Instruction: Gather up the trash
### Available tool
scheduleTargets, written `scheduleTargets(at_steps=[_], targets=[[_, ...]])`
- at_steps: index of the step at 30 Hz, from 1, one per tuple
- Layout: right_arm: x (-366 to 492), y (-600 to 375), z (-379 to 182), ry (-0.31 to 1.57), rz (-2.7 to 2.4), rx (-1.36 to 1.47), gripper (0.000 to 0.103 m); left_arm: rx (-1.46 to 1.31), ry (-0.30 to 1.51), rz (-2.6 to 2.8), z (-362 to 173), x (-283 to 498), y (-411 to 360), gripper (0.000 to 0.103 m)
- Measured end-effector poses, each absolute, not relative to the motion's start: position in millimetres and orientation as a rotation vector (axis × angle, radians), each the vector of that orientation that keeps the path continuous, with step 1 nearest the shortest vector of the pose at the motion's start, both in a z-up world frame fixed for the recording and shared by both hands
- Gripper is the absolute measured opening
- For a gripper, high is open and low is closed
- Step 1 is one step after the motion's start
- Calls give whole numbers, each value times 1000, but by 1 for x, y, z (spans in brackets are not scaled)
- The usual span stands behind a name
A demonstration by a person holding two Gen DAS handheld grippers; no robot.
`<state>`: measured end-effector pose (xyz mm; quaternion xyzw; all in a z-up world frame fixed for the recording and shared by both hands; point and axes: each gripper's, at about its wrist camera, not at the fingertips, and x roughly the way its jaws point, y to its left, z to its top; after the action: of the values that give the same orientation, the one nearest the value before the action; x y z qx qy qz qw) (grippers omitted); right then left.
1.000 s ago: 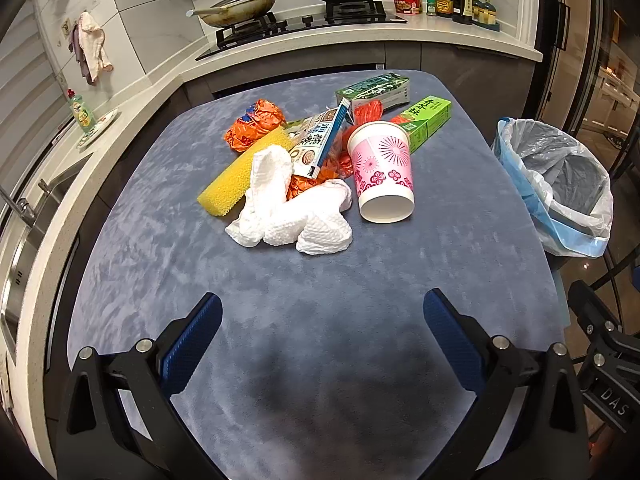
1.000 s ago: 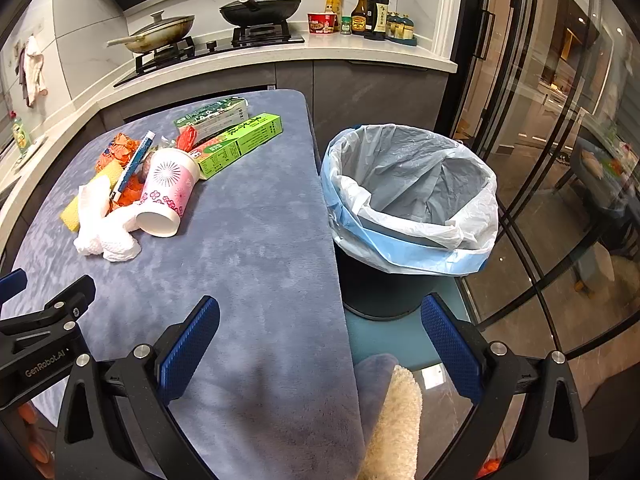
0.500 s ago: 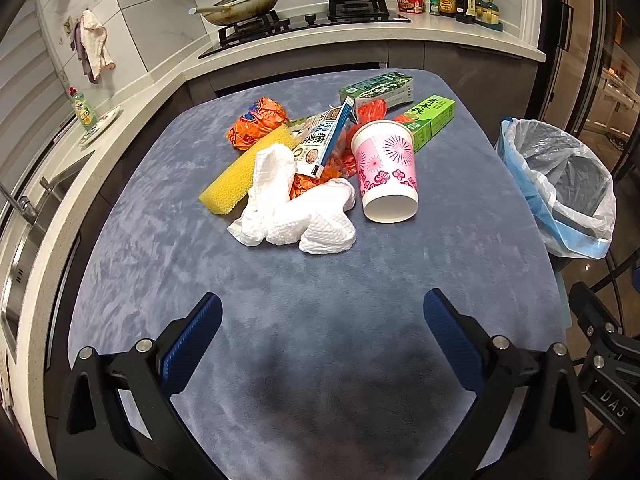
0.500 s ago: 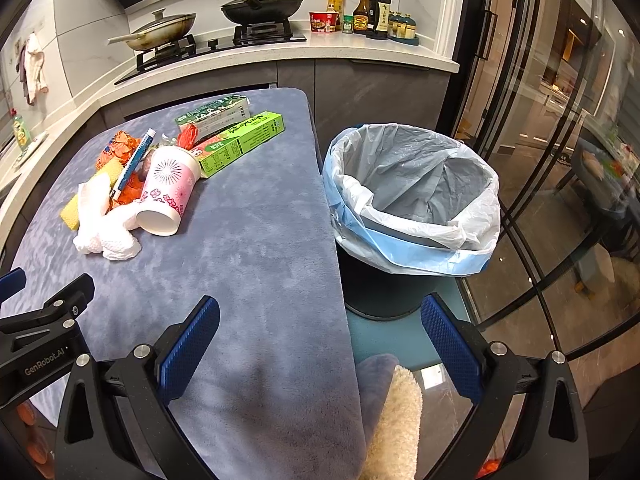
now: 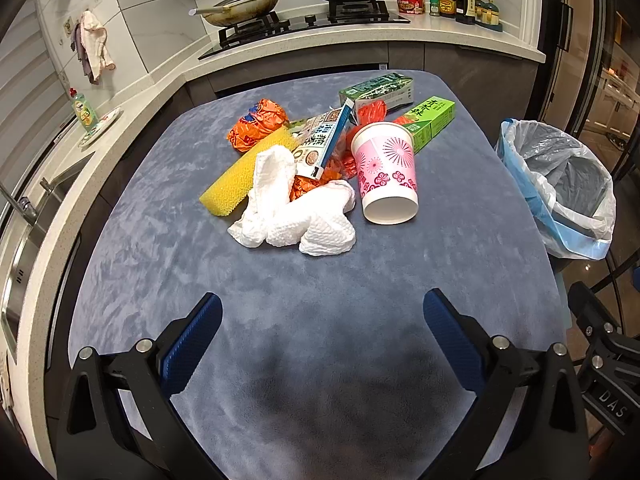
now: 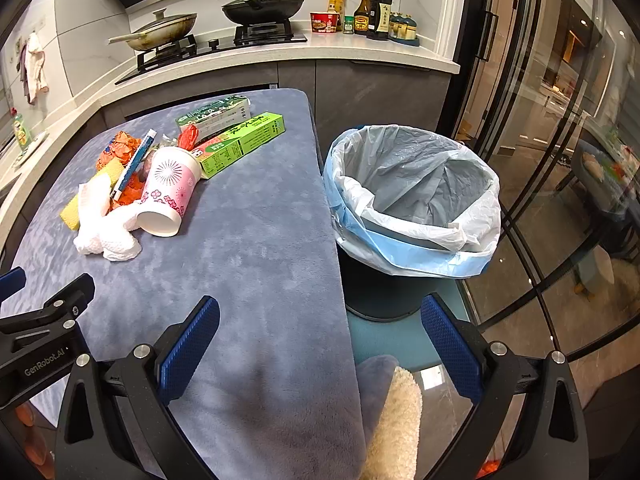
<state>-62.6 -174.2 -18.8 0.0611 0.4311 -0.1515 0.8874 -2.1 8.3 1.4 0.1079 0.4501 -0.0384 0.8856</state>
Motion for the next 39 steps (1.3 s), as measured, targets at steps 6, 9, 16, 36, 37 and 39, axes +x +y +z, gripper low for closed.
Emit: scheduleTargets(at_steps=[6,9,16,36,37,39], targets=[[-63,-174,-19,895,-315,127,96,225,937,-79,2,-2,8,96],[-63,-174,-19,895,-315,128,97,224,937,-80,2,-1,8,96],[-63,-174,-19,895,-314,128,97,224,937,-80,2,-2,7,96],[-62,-173,-18,893,-315,123,97,221,937,-81,4,-2,5,96],[-62,-173,-18,893,-314,124,97,221,936,-83,4,-2,5,96],[-62,-173,-18,893,-314,127,96,221,933,-85,4,-3,5,96]])
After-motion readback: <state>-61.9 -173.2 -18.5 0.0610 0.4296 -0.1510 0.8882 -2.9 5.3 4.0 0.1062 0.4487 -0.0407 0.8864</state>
